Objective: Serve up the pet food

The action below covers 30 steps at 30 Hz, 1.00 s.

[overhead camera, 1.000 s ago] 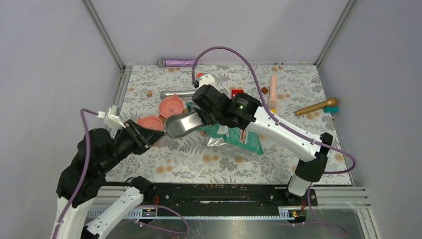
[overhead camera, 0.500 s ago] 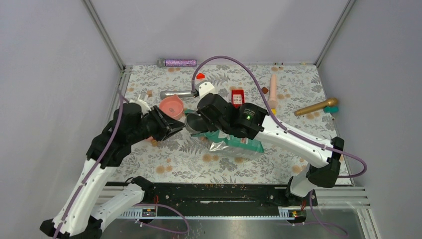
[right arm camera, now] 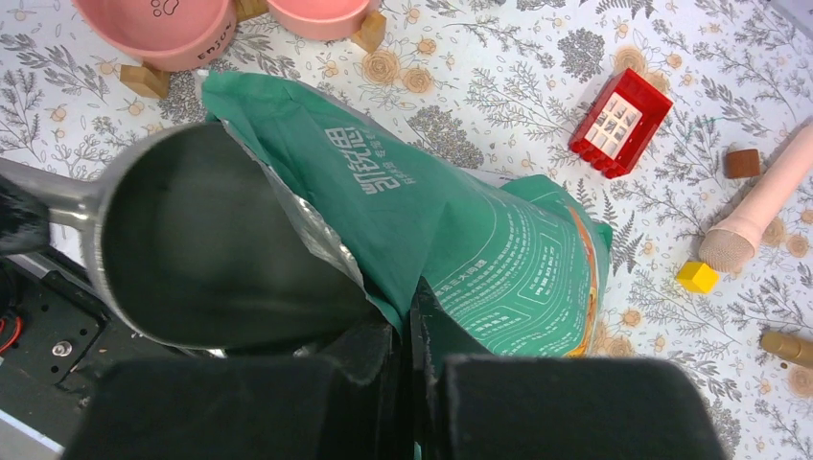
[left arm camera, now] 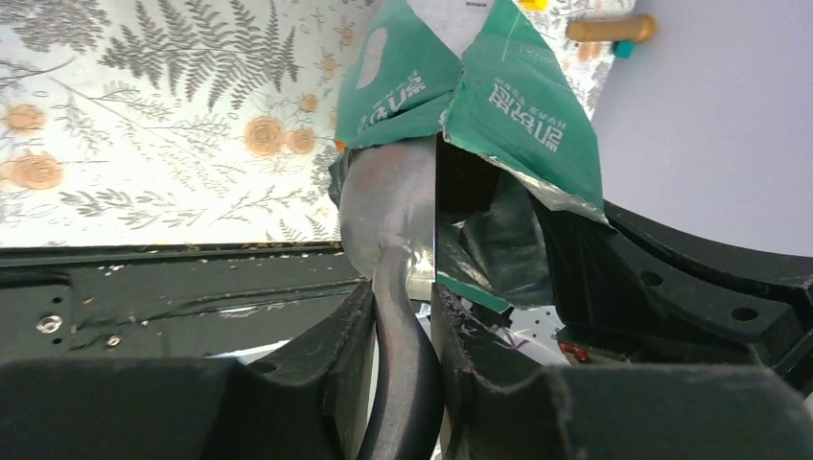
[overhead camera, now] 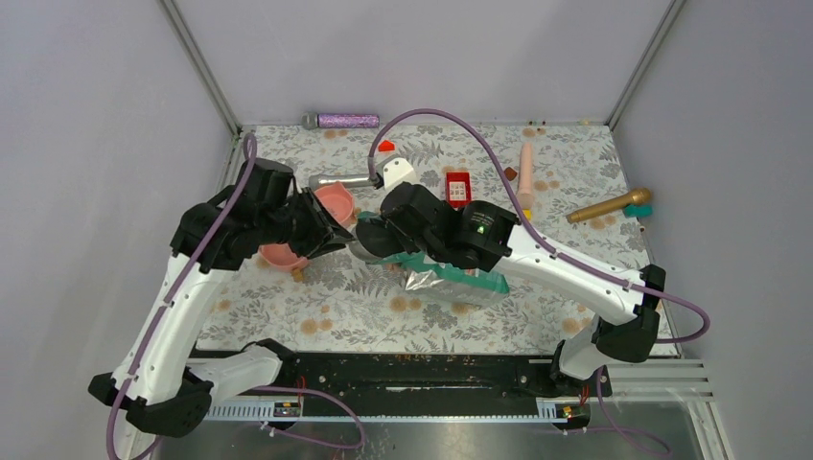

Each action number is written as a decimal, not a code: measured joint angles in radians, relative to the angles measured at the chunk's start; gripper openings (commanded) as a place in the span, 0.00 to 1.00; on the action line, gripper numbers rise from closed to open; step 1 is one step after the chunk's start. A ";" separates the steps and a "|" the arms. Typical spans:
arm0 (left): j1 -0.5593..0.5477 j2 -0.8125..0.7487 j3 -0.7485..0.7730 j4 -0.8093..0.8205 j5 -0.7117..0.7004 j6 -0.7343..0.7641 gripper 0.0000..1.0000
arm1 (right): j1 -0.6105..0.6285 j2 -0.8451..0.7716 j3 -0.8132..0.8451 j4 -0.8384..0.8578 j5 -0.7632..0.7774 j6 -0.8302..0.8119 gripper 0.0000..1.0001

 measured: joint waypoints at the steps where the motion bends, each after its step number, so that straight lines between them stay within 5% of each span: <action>1: 0.000 0.014 0.036 -0.040 -0.015 0.015 0.00 | 0.001 0.000 0.001 0.000 0.005 -0.001 0.00; 23: -0.118 0.250 0.032 0.007 -0.034 0.042 0.00 | 0.034 0.092 0.066 -0.012 0.023 0.007 0.00; 30: -0.150 0.124 -0.241 0.293 -0.039 0.002 0.00 | 0.037 0.098 0.037 0.026 0.070 0.077 0.00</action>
